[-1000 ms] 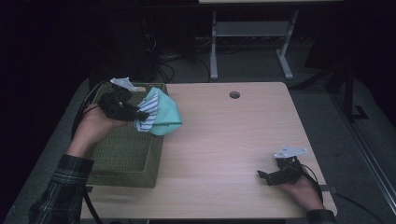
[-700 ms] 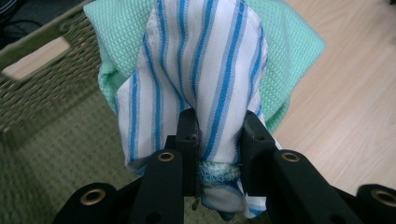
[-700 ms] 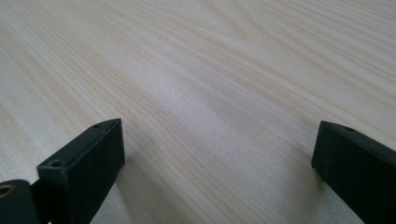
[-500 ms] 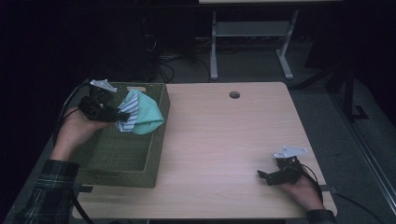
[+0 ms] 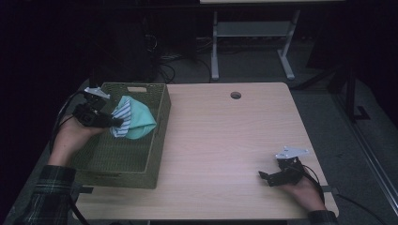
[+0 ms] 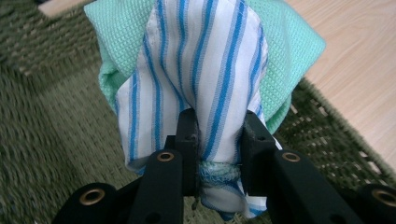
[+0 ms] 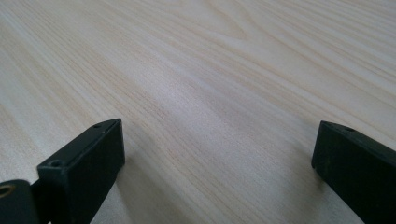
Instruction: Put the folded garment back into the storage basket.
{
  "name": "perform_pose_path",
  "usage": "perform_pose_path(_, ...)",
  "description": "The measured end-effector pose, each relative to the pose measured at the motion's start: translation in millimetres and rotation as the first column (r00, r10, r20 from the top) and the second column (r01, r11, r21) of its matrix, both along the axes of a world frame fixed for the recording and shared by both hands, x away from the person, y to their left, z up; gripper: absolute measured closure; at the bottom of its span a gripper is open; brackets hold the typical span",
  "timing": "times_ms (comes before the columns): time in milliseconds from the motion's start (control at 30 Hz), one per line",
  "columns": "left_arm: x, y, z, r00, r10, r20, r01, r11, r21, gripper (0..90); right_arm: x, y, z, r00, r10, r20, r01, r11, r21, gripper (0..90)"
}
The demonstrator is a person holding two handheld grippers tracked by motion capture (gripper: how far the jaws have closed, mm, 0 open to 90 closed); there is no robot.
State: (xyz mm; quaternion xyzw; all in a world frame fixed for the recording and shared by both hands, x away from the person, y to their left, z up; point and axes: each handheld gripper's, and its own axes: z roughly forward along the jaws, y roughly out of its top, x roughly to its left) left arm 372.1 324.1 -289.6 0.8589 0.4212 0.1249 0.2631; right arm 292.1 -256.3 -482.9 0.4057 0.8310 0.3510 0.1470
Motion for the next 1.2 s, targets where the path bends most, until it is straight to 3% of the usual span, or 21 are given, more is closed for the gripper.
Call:
perform_pose_path(433, 0.5, 16.2, -38.5, 0.9970, 0.064, -0.043, -0.065, 0.9979, -0.001, 72.0, 0.0, 0.0, 0.0, 1.0000, 0.000, 0.000, 0.000, 1.0000, 0.000, 2.3)
perform_pose_path(900, 8.7, 12.4, -75.4, 0.9923, 0.080, -0.095, -0.078, 0.9967, 0.020, 71.8, 0.0, 0.0, 0.0, 1.0000, 0.000, -0.001, 0.000, 1.0000, 0.000, 2.3)
perform_pose_path(1200, 16.7, 6.1, -97.3, 0.9874, 0.080, -0.136, -0.073, 0.9957, 0.058, 71.3, 0.0, 0.0, 0.0, 1.0000, 0.000, 0.000, 0.000, 1.0000, 0.000, 2.3)
